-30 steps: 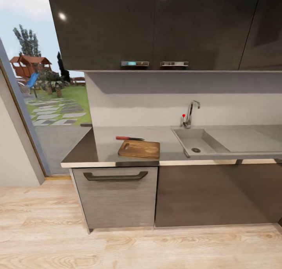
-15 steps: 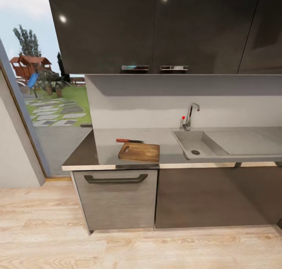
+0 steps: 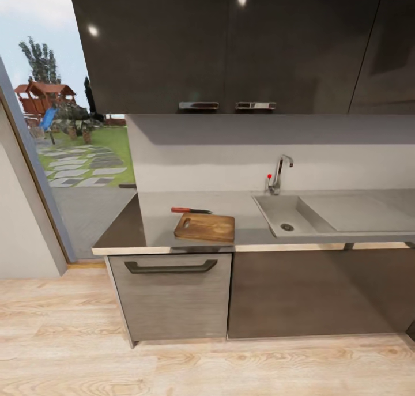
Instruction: In the kitchen, take the Vidalia onion out of the sink, dice it on the chopping board with the paring knife, put the diced onion into the bowl on the countertop, then place both the paring knife and the chopping board into the sink.
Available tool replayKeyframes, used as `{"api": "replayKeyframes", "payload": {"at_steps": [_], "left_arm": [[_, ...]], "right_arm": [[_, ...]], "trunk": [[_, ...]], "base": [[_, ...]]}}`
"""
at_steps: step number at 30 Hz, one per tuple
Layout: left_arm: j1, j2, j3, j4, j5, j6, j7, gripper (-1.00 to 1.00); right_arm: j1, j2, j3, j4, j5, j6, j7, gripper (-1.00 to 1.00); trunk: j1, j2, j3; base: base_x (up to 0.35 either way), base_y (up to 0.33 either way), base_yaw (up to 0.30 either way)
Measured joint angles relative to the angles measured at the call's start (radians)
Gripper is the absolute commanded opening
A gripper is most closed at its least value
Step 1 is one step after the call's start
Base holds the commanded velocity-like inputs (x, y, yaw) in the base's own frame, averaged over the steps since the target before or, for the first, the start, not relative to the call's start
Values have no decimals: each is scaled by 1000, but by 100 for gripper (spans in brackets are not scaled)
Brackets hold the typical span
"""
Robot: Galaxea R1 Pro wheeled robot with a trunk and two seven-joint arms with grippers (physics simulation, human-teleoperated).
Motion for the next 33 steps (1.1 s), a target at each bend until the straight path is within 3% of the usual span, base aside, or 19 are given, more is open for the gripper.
{"api": "replayKeyframes", "payload": {"at_steps": [33], "left_arm": [[0, -3, 0, -6, 0, 1, 1, 100]], "right_arm": [[0, -1, 0, 0, 0, 0, 0, 100]], "trunk": [[-127, 231, 104]], "base": [[0, 0, 0]]}}
